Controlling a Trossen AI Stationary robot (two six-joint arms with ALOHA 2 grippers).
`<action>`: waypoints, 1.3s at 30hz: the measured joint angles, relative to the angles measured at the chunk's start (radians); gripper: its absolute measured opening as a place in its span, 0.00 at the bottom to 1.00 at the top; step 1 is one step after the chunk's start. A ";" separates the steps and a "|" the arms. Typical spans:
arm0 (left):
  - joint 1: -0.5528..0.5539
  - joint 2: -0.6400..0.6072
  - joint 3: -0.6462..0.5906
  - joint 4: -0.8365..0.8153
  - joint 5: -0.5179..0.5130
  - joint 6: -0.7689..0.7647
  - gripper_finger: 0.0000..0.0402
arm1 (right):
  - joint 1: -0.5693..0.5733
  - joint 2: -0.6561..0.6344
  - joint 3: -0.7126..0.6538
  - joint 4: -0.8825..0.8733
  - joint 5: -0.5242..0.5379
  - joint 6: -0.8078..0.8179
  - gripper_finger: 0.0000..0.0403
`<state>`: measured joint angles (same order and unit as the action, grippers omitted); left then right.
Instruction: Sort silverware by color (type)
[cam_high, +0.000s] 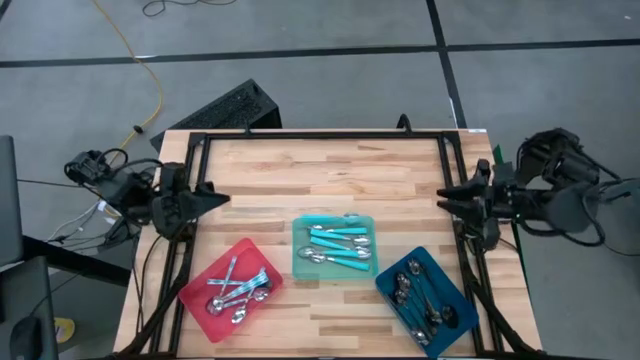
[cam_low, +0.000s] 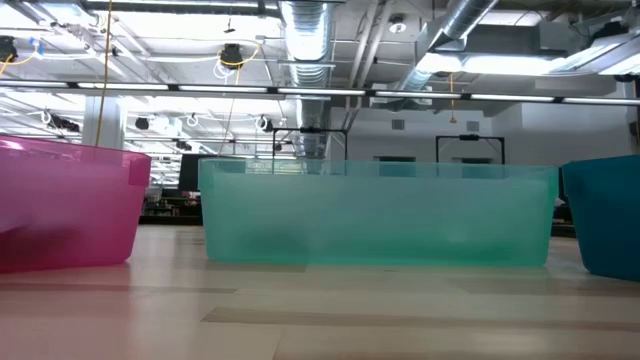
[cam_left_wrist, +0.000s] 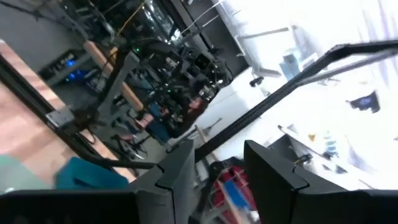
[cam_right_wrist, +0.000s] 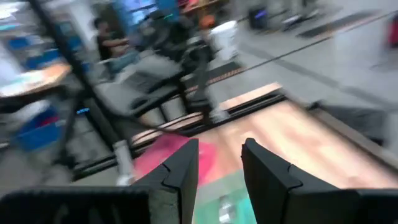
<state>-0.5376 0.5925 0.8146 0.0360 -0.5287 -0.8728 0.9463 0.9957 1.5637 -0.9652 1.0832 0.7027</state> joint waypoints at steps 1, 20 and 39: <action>0.003 -0.007 0.000 -0.006 0.001 0.022 0.31 | -0.013 -0.004 -0.001 -0.007 0.031 -0.003 0.36; 0.030 -0.311 0.000 -0.171 0.106 0.487 0.31 | -0.053 -0.562 -0.716 0.889 -0.008 -0.427 0.36; 0.030 -0.557 -0.461 0.120 0.242 0.495 0.31 | -0.158 -0.991 -1.491 1.902 -0.249 -0.862 0.36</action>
<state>-0.5076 0.0359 0.3540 0.1559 -0.2868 -0.3775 0.7888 0.0042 0.0727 0.9372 0.8345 -0.1596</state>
